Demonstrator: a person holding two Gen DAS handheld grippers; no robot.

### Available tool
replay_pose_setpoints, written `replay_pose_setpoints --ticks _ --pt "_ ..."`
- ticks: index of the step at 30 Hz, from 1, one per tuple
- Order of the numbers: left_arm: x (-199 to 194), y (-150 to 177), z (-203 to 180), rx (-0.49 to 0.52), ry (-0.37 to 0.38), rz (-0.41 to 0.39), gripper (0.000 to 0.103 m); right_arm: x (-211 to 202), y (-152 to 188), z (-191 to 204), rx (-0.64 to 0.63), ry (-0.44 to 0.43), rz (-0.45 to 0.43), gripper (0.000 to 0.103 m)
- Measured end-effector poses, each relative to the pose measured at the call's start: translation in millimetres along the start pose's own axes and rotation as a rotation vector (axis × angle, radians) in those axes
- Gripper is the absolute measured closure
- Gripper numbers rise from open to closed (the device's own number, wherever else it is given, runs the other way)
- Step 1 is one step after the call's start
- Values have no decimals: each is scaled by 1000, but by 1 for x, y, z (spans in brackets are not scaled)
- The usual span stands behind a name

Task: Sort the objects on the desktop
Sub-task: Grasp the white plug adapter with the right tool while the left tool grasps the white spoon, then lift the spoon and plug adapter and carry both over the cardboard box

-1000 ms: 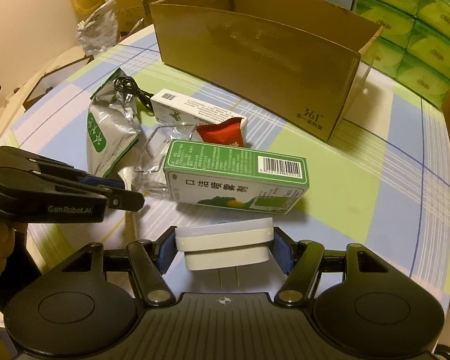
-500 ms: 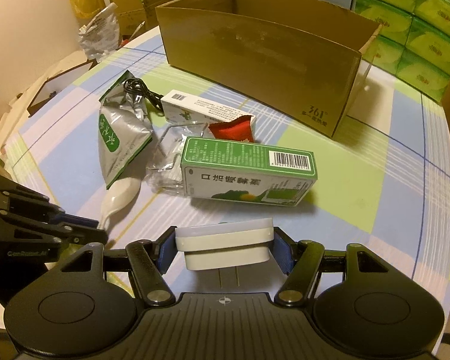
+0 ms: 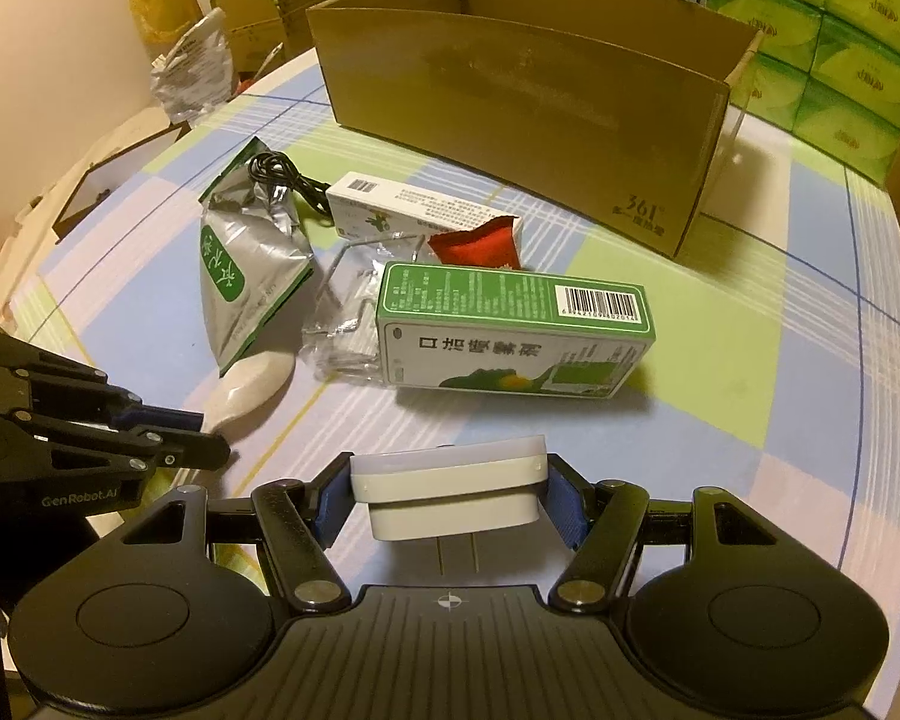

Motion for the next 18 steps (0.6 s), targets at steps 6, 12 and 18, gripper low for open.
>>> replay_pose_setpoints --ticks 6,12,18 --pt "0 0 -1 56 -19 14 97 1 0 0 11 -2 -3 41" --pt "-3 5 2 100 15 34 99 2 2 3 15 -9 0 41" --pt "-3 5 3 164 -11 32 97 4 2 5 16 -11 1 41"
Point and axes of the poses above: each gripper's, at about its wrist camera, not at the fingertips, and x roughly the way its jaws point, z to its left, y to its underside, the point moved 9 cm from there along x, roughly the way its jaws point, and after that the axes turned 3 degrees about z, right-handed, at the moved point
